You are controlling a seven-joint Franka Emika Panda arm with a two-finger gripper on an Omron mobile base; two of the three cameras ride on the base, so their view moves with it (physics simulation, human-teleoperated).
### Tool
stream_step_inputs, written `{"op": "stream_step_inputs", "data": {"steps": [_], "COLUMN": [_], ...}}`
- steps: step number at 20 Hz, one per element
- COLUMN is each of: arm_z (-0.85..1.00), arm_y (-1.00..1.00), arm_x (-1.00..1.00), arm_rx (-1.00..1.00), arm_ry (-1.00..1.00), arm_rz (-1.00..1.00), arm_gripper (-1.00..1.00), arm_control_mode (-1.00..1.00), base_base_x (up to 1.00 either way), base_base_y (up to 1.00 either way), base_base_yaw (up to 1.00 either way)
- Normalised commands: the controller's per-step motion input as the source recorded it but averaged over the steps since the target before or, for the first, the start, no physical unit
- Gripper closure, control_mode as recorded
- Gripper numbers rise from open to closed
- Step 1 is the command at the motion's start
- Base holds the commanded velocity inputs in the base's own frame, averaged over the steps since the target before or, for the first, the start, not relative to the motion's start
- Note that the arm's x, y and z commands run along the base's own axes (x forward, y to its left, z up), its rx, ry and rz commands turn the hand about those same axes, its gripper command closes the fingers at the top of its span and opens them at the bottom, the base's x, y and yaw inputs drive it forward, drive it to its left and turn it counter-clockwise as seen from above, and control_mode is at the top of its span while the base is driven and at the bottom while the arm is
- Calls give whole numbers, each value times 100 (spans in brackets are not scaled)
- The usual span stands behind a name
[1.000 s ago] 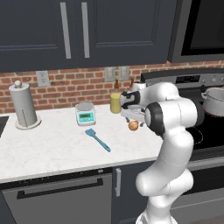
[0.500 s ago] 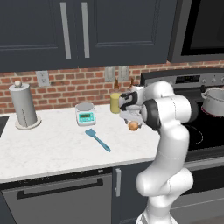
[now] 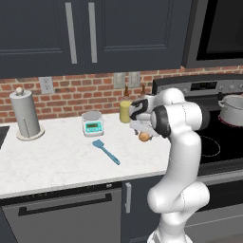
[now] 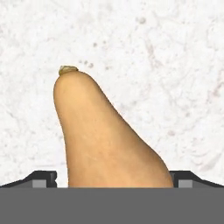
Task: Put the avocado and squash in the pot. Retrieve the spatula and lightly stir the vegetables in the pot.
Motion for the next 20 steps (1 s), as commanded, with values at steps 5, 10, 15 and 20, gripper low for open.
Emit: {"op": "stream_step_inputs", "data": {"steps": [5,10,15,20], "arm_z": [-24,-26,-8,3], "arm_y": [0,0,1,7], "arm_x": [9,3,0,-11], "arm_rx": [3,0,-2,0], "arm_ry": [0,0,0,-10], "arm_rz": [0,0,0,3], "arm_gripper": [100,100,100,100], "arm_control_mode": [-100,-100,-100,-100], "base_base_x": [0,0,0,0], "base_base_y": [0,0,0,0], "base_base_yaw": [0,0,0,0]}}
